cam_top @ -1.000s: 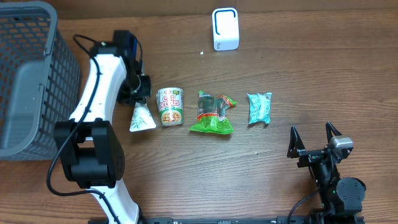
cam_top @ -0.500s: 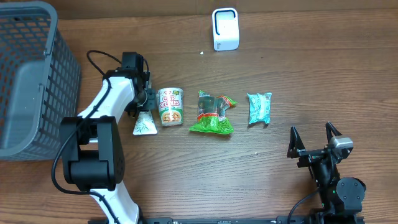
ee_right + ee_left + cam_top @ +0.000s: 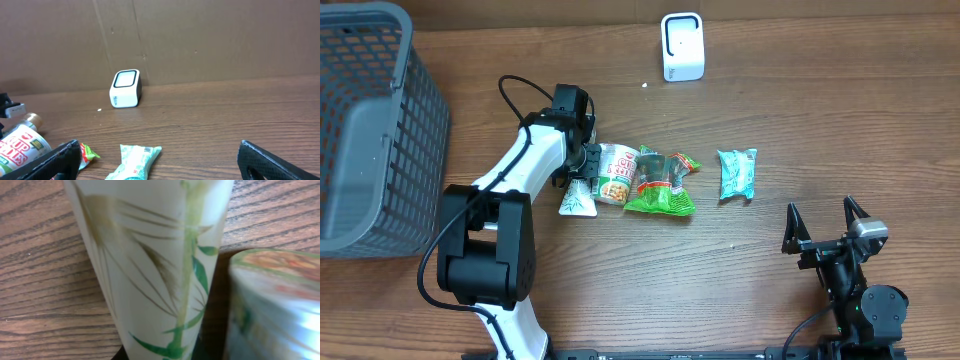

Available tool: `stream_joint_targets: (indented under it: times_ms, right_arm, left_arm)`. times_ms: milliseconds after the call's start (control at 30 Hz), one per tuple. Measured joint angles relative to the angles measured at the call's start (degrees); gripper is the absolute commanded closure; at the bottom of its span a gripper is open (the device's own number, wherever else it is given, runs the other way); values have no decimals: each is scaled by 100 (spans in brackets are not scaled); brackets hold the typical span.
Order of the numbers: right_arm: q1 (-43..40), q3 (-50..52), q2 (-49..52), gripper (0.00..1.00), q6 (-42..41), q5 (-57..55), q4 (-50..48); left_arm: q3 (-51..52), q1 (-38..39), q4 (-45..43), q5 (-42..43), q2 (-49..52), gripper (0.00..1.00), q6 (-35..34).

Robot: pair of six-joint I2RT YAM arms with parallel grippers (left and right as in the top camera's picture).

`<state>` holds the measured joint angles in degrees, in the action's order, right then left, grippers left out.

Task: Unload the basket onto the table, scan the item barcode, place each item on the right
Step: 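Lift the white bottle out and lower it left of the cup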

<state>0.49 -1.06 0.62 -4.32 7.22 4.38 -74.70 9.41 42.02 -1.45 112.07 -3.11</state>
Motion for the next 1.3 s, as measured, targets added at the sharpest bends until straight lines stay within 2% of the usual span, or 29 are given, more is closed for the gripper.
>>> stream_joint_targets:
  times_ms: [67,133,300,333,600,700,800,867,933,967,1000,1033,1100,1133,1300]
  right_arm:
    - [-2,0,0,0,2,2,0]
    - [0,0,0,0,4,0,0]
    - [-2,0,0,0,2,2,0]
    - [0,0,0,0,2,0,2]
    - [0,0,0,0,2,2,0]
    - [0,0,0,0,2,0,2]
    - [0,0,0,0,0,0,-2]
    - [-2,0,0,0,2,0,0]
    - [0,0,0,0,0,-2,-2]
    - [-2,0,0,0,2,2,0]
    - [-2,0,0,0,2,2,0]
    - [-2,0,0,0,2,2,-2]
    - [-2,0,0,0,2,2,4]
    - [-2,0,0,0,2,0,0]
    - [-2,0,0,0,2,0,-2]
  left_arm:
    - [0,0,4,-9,0,88,-61]
    - [2,0,13,-33,0,71,-162]
    - [92,-2,168,-59,2,38,-369]
    - [105,-2,192,-76,2,35,-374]
    - [-68,-4,885,-365,15,34,-647]
    - [-531,-4,1329,-470,44,33,-748]
    - [-1174,-7,1659,-531,46,28,-826]
    - [-1543,-15,1757,-544,46,30,-876]
    - [-1816,-26,1823,-551,46,43,-883]
    - [-1937,-44,1836,-551,46,51,-905]
    - [-2033,-57,1869,-551,46,67,-903]
    - [-2072,-70,1869,-544,46,79,-903]
    - [-2094,-92,1906,-505,46,92,-916]
    - [-2092,-96,1923,-485,46,96,-903]
    - [-2009,-103,1871,-352,46,96,-918]
